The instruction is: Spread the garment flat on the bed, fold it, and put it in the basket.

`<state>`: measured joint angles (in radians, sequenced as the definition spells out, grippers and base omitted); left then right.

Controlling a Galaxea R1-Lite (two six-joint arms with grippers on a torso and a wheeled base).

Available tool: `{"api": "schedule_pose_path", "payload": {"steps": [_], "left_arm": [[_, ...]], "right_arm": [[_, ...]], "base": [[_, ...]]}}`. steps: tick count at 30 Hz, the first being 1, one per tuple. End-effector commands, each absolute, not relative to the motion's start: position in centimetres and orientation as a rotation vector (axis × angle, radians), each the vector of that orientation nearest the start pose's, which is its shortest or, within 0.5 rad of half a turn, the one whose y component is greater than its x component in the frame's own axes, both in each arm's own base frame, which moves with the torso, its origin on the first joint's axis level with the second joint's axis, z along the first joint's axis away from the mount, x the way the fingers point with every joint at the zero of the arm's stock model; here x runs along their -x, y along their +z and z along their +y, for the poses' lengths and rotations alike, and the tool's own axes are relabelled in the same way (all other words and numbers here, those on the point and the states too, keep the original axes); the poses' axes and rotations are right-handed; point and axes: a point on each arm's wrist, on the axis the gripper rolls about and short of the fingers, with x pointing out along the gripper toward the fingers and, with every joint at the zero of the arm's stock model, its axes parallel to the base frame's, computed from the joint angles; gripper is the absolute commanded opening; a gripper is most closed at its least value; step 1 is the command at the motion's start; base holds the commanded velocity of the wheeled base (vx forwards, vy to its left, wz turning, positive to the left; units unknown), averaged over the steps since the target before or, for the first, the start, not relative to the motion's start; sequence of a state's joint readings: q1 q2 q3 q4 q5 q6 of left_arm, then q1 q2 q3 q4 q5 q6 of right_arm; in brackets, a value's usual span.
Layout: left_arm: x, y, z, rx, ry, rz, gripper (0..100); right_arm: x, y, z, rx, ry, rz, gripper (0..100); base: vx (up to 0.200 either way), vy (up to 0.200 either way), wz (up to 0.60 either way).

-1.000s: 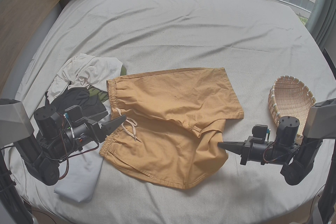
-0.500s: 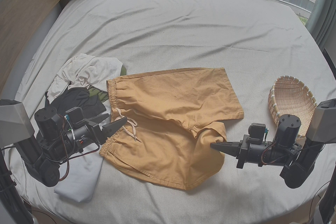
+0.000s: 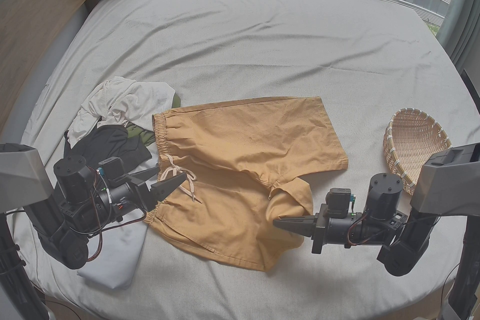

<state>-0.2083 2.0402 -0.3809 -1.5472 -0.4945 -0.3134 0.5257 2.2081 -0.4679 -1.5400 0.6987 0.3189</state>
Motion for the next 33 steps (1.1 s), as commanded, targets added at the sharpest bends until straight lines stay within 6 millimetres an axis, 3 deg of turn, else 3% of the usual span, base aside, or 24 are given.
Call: {"api": "schedule_pose_path", "payload": {"steps": [1, 8, 14, 15, 22, 23, 28, 33], "left_arm": [[-28.6, 7.4, -7.2, 0.317, -0.678, 0.228, 100], [-28.6, 7.5, -7.2, 0.316, -0.680, 0.225, 100], [-28.6, 7.5, -7.2, 0.316, -0.681, 0.226, 100], [-28.7, 7.5, -7.3, 0.316, -0.681, 0.224, 100], [-28.7, 7.4, -7.2, 0.318, -0.679, 0.226, 100], [-28.7, 7.4, -7.2, 0.318, -0.679, 0.226, 100], [-28.8, 7.4, -7.2, 0.319, -0.680, 0.225, 100], [-28.8, 7.5, -7.2, 0.319, -0.678, 0.223, 100]], "right_arm": [[-27.4, 3.1, 18.8, -0.293, 1.214, 0.398, 0], [-28.0, 3.6, 20.7, -0.314, 1.256, 0.371, 0], [-28.3, 3.1, 21.0, -0.318, 1.258, 0.383, 0], [-28.2, 3.0, 21.0, -0.318, 1.262, 0.387, 100], [-27.6, 3.5, 21.5, -0.350, 1.277, 0.402, 100], [-26.8, 5.1, 21.4, -0.364, 1.294, 0.384, 100], [-25.0, 8.3, 20.2, -0.429, 1.306, 0.372, 100], [-24.6, 9.7, 19.5, -0.445, 1.303, 0.344, 100]], "base": [[0.000, 0.000, 0.00], [0.000, 0.000, 0.00], [0.000, 0.000, 0.00], [0.000, 0.000, 0.00], [0.000, 0.000, 0.00], [0.000, 0.000, 0.00], [0.000, 0.000, 0.00], [0.000, 0.000, 0.00]]}}
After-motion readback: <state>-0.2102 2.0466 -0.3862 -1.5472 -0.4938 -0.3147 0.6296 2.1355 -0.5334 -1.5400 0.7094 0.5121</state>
